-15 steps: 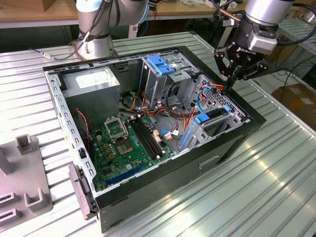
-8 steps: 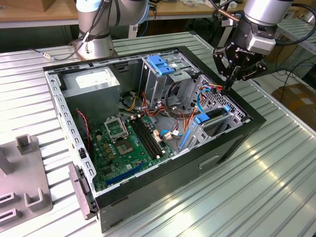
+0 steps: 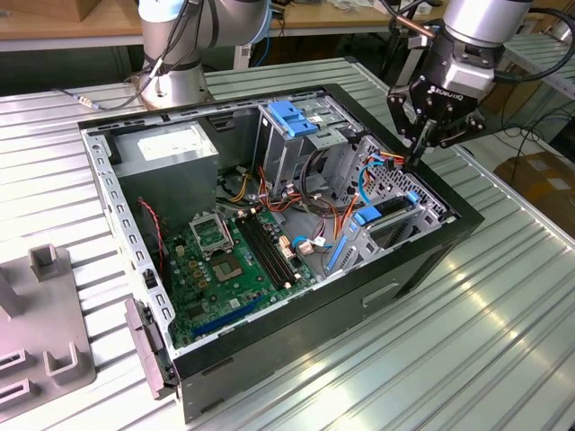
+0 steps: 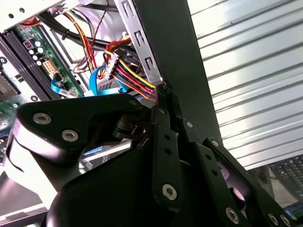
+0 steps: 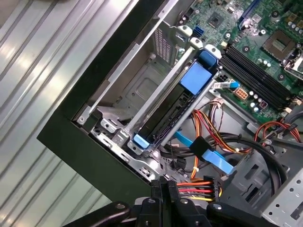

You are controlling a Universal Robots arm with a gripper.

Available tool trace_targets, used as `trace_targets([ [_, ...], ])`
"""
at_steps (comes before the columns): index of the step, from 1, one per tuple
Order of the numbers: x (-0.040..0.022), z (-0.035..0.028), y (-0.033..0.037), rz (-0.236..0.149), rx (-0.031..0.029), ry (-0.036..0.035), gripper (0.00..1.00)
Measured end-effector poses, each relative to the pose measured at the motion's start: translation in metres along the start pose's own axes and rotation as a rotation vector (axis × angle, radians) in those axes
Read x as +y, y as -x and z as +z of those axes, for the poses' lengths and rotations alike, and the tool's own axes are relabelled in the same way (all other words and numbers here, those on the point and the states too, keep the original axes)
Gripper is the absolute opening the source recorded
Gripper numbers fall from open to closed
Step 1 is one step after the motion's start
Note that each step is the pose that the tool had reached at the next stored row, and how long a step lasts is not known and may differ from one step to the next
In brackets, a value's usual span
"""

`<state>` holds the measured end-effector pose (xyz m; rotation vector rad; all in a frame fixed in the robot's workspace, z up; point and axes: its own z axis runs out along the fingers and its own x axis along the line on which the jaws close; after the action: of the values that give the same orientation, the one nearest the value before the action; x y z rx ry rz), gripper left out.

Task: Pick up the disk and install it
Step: 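Insert the first disk wire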

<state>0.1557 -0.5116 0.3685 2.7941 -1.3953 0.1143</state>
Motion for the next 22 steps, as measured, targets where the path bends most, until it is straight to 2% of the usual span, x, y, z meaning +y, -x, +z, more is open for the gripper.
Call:
trace_targets([
  [10,0.0000,0.0000,0.0000,0.142,0.0026,0.0103,0.16],
  [13,0.0001,0.0000,0.0002,0.171,0.0031,0.0123,0.16],
  [18,0.0016,-0.0001,0.0013,0.186,0.0033,0.0135,0.16],
  [22,0.0017,-0.0001,0.0013,0.253,0.0046,0.0184,0.16],
])
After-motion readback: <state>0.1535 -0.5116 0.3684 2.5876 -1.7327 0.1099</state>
